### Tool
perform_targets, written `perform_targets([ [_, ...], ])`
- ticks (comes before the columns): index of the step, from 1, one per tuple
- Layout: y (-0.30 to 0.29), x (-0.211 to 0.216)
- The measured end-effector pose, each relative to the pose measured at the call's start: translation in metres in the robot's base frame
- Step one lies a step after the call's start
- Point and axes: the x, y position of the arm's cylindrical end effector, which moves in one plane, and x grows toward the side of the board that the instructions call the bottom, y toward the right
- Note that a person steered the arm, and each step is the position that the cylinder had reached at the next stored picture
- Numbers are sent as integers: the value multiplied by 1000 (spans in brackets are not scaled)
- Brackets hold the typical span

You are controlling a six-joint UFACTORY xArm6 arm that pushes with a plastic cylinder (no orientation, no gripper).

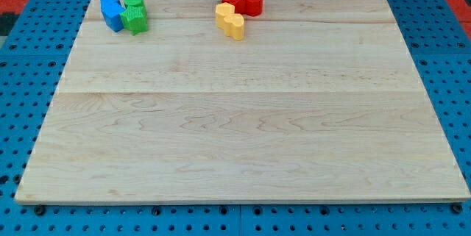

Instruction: Move your hand away from the red star

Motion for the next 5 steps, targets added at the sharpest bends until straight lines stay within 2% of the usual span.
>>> perform_targets([
  [2,-28,0],
  [5,-33,0],
])
